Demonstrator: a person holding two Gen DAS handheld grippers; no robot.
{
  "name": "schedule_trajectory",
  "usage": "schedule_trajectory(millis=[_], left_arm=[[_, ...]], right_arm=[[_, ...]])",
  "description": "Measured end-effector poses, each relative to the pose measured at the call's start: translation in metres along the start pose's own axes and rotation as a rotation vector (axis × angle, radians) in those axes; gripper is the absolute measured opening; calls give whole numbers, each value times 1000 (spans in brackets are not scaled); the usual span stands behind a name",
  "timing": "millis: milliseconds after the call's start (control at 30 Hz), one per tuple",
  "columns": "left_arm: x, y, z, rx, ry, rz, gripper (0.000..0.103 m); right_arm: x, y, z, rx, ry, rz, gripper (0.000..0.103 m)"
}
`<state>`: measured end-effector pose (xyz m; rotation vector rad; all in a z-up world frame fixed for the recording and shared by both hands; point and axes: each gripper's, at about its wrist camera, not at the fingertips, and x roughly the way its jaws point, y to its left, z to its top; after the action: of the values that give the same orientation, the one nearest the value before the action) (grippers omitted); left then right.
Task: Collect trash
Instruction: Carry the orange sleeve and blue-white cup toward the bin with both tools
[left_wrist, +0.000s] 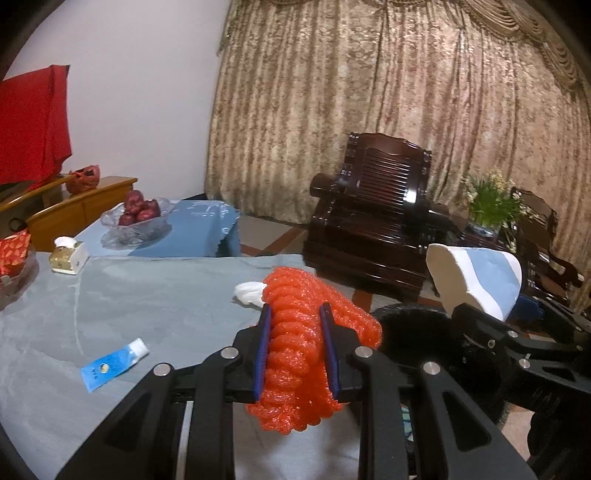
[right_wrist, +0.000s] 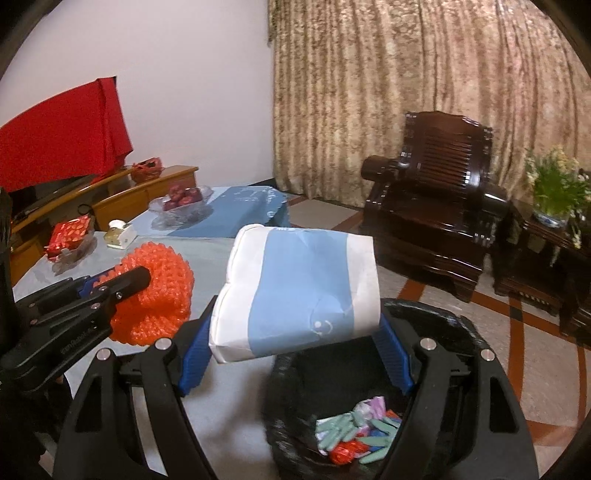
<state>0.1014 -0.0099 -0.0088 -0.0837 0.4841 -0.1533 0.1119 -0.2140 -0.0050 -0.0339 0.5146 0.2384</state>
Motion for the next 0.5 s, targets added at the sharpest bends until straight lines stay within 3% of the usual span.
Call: schedule_trajectory(millis=[500], left_arm=[[31,-83,-4,79,25,-147,26]], right_arm=[[-25,-88,-33,95,14,-160,75]])
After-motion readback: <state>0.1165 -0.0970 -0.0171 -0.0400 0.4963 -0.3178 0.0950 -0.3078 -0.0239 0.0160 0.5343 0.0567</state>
